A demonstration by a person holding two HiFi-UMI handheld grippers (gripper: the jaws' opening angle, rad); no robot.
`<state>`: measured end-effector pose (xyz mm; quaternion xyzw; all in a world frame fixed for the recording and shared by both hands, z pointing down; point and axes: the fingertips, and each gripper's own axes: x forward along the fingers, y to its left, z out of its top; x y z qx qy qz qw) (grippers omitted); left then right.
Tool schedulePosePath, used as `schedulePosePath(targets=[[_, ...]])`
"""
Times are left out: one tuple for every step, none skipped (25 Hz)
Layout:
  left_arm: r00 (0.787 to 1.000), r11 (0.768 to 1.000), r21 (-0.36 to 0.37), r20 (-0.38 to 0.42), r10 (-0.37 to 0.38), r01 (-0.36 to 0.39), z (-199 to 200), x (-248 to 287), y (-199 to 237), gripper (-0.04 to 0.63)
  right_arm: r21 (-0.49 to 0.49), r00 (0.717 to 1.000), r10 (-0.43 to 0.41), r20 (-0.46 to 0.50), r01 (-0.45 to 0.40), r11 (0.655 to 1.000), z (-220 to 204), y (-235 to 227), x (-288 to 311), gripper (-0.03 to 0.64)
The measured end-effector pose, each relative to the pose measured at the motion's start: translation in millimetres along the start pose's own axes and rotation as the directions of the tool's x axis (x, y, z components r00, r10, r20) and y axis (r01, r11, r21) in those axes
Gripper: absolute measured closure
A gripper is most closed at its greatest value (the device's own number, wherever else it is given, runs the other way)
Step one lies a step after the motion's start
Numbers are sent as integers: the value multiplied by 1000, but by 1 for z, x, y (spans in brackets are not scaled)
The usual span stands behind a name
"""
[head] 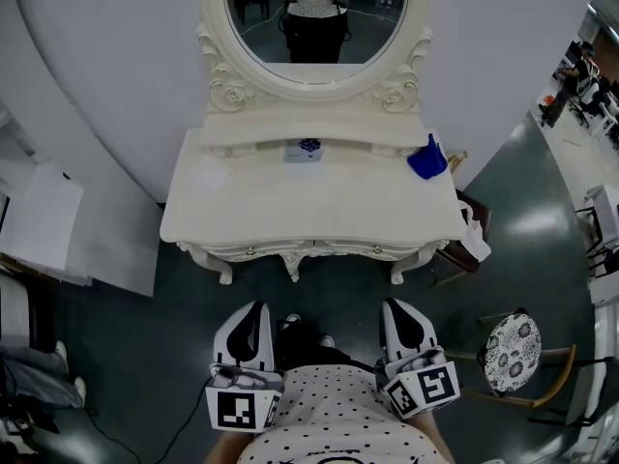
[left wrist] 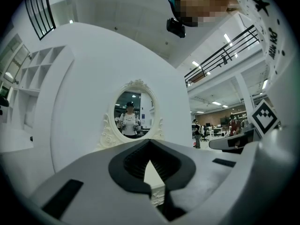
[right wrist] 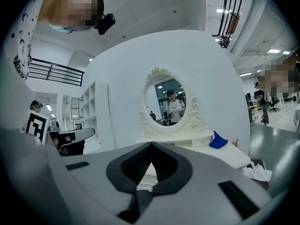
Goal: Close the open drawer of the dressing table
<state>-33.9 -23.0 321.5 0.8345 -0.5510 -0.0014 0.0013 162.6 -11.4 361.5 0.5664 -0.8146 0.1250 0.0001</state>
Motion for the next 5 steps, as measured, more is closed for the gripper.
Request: schedulePosePath(targets=[[1000, 1000, 0, 1, 2, -2, 0, -1, 1, 586, -1, 1000, 1, 0, -1, 1000, 0, 1, -1, 609], [1000, 1000, 1, 2, 4, -4, 1, -2, 1, 586, -2, 1000, 2, 0, -2, 1000, 0, 1, -1, 609], [1000, 1000, 1, 3, 6, -6, 1, -3, 2, 586, -2, 1000, 3, -1, -3, 1000, 0, 2, -2, 609], [1000, 1000, 1, 4, 8, -8, 1, -4, 2, 586, -2, 1000, 4, -1, -4, 1000, 0, 3, -2, 609], [1000, 1000, 2, 5, 11, -11, 2, -5, 3, 586, -3, 1000, 5, -2, -5, 1000, 0, 3, -2, 609]])
